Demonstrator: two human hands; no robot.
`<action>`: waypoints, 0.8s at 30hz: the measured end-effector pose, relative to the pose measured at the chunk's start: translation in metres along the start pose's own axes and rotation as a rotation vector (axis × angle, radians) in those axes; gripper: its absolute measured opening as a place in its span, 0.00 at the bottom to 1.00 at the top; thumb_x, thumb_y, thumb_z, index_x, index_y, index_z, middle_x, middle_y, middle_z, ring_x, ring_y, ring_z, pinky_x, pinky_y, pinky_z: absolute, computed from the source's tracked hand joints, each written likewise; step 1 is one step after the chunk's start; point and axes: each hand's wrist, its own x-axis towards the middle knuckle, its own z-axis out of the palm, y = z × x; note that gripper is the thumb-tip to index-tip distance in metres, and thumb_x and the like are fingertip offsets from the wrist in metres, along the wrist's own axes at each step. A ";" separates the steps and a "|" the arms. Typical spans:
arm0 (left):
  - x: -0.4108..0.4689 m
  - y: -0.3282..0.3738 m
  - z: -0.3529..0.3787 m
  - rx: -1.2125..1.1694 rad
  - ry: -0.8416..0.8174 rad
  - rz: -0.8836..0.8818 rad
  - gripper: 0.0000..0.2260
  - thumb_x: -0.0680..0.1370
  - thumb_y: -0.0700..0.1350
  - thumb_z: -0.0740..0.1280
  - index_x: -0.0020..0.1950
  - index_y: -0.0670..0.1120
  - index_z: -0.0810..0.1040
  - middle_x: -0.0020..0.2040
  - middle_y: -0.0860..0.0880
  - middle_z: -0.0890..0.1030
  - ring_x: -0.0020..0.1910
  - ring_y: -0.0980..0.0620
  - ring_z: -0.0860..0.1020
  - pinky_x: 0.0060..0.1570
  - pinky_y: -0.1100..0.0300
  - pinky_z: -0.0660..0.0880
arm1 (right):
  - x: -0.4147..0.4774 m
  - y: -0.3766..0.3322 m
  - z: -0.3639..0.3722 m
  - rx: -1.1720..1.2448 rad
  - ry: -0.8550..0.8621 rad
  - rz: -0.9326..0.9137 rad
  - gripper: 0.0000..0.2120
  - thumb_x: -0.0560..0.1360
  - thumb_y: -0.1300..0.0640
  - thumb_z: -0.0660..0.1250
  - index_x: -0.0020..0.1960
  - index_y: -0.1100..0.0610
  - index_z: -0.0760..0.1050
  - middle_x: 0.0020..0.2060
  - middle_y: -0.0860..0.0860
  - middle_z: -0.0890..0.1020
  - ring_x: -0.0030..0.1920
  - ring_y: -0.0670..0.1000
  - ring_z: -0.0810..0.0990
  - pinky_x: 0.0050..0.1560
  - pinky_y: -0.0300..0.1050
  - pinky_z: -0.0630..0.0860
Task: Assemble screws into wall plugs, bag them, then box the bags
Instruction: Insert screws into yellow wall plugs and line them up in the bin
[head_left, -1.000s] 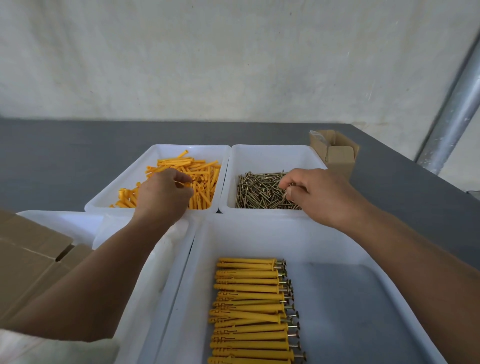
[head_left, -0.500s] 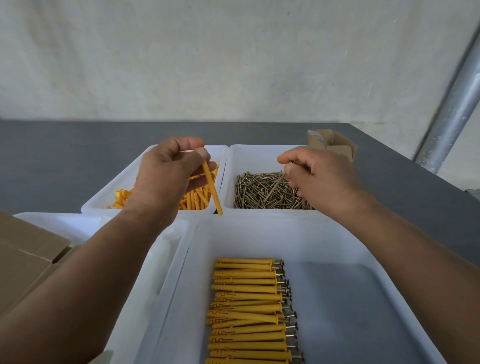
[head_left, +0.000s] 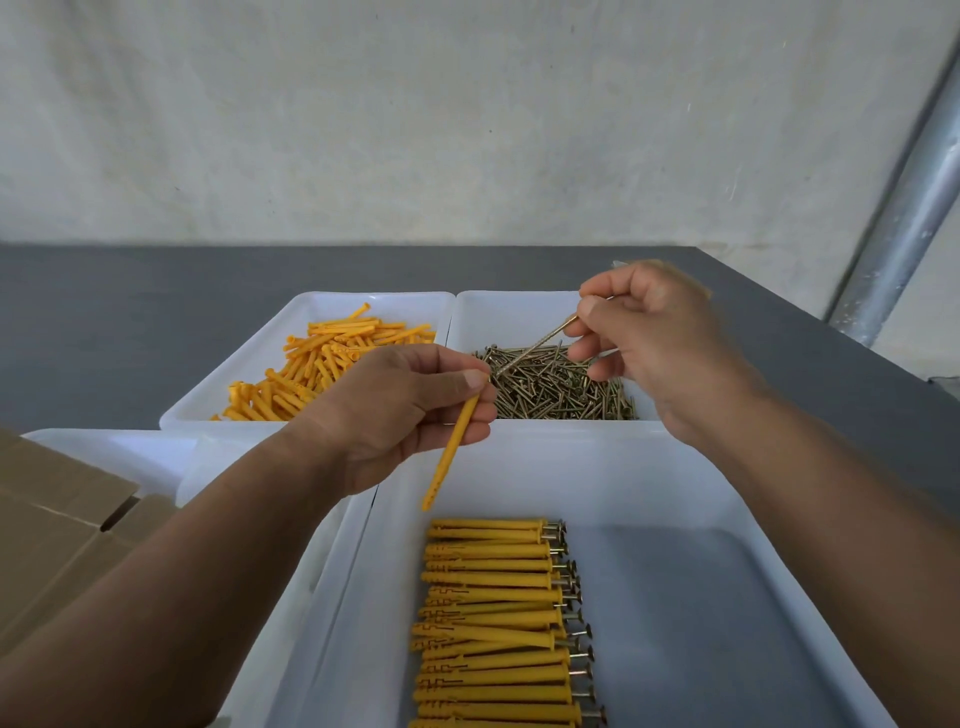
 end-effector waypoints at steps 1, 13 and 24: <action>0.000 0.000 0.000 0.003 -0.008 -0.007 0.05 0.76 0.36 0.66 0.50 0.38 0.80 0.41 0.42 0.84 0.39 0.49 0.84 0.36 0.60 0.80 | 0.000 0.000 0.000 0.005 0.001 0.006 0.05 0.78 0.63 0.66 0.49 0.54 0.76 0.34 0.50 0.84 0.33 0.47 0.83 0.28 0.39 0.75; -0.001 -0.001 0.000 0.058 -0.052 -0.029 0.07 0.77 0.36 0.66 0.53 0.38 0.81 0.45 0.41 0.85 0.41 0.49 0.84 0.38 0.59 0.81 | -0.003 0.000 0.002 -0.035 -0.064 0.005 0.04 0.78 0.63 0.66 0.49 0.56 0.77 0.32 0.48 0.84 0.31 0.47 0.82 0.28 0.38 0.75; -0.002 -0.001 0.002 0.069 -0.072 -0.030 0.06 0.77 0.37 0.66 0.50 0.40 0.82 0.44 0.41 0.84 0.39 0.49 0.84 0.37 0.59 0.81 | -0.006 0.001 0.005 0.019 -0.169 0.086 0.03 0.78 0.60 0.67 0.47 0.56 0.78 0.33 0.50 0.85 0.31 0.46 0.81 0.28 0.38 0.76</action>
